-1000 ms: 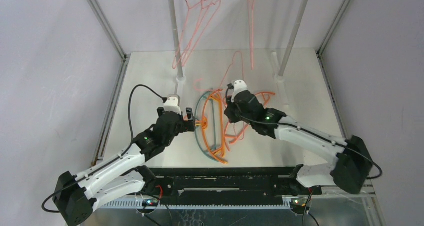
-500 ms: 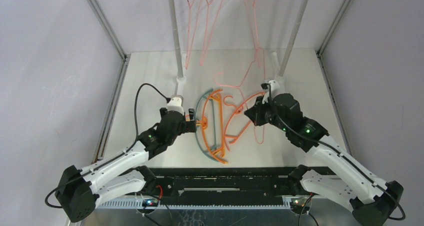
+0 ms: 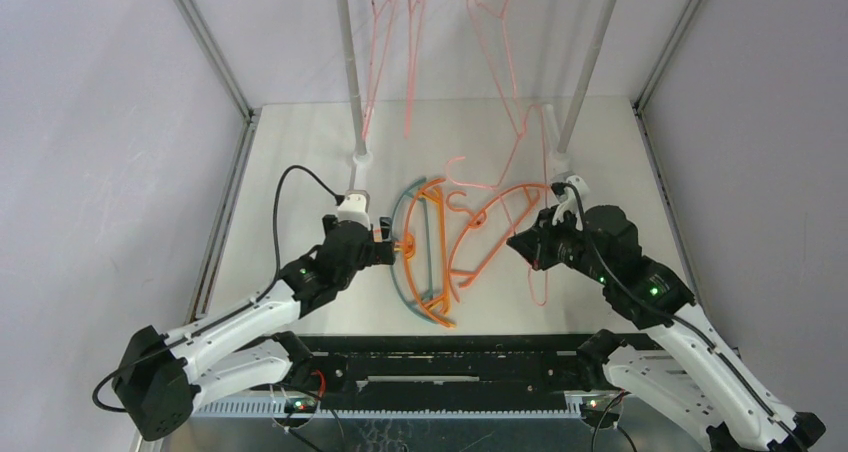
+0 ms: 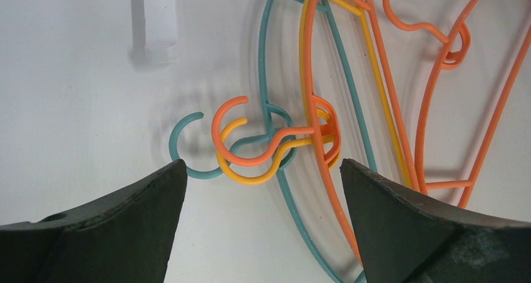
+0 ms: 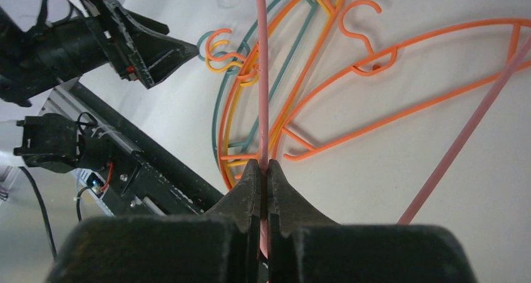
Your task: Organize the hangers
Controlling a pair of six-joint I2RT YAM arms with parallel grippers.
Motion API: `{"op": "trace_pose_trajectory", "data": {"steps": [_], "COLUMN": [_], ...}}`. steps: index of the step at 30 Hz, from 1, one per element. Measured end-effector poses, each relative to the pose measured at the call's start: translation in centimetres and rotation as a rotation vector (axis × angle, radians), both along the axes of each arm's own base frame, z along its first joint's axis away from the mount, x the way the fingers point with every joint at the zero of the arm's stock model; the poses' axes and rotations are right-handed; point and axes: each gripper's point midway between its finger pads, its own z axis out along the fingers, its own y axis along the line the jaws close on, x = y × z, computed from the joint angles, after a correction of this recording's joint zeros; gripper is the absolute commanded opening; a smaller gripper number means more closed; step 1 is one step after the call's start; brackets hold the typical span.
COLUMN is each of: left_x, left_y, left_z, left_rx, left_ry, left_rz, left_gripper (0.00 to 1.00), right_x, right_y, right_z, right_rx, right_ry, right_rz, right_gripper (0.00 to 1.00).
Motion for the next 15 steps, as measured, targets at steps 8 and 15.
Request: {"op": "trace_pose_trajectory", "data": {"steps": [8, 15], "left_x": [0.1, 0.1], "left_y": [-0.4, -0.5], "left_z": [-0.3, -0.5], "left_rx": [0.003, 0.008], "left_ry": [0.003, 0.008], "left_rz": [-0.009, -0.012], "left_gripper": [0.96, 0.96], "right_x": [-2.1, -3.2], "right_y": [0.1, 0.1], "right_z": [2.1, 6.0], "right_rx": [0.060, 0.102], "right_ry": [-0.037, -0.104], "right_rz": [0.053, 0.078], "right_gripper": [0.00, 0.00]}}
